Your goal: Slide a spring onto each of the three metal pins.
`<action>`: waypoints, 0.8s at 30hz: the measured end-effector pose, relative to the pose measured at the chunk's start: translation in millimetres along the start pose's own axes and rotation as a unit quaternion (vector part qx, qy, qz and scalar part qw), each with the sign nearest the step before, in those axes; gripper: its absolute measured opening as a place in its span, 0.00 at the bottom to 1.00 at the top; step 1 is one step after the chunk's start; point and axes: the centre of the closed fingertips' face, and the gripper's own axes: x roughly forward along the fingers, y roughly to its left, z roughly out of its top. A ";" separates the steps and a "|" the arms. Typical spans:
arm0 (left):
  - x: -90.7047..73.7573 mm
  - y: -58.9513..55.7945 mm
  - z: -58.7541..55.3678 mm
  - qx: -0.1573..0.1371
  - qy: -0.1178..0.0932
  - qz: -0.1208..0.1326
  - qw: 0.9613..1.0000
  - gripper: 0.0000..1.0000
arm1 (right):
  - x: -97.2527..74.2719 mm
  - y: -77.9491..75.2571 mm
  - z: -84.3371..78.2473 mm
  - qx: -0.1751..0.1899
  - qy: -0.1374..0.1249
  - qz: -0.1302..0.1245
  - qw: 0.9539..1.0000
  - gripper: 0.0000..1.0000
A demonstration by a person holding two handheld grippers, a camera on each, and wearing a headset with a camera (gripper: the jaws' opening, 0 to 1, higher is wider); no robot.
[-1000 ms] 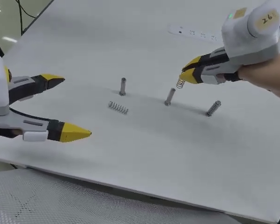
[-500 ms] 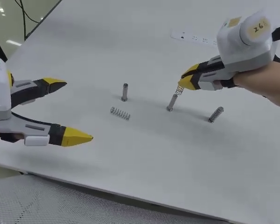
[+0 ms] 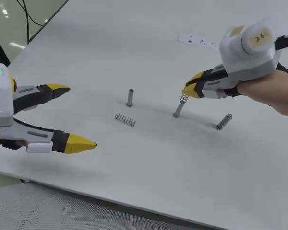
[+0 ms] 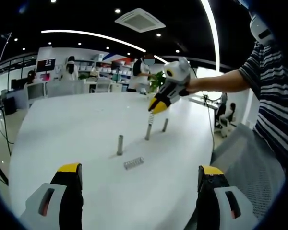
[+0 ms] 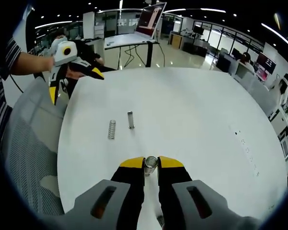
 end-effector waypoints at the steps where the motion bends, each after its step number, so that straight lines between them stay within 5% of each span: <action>1: -0.1 0.4 -0.1 0.000 0.000 0.001 1.000 0.97 | 0.2 0.2 -0.3 0.000 0.000 0.000 1.000 0.07; 24: -1.7 1.3 -2.3 -0.007 0.000 0.005 1.000 0.96 | 20.0 12.6 -17.7 0.001 0.024 0.006 1.000 0.07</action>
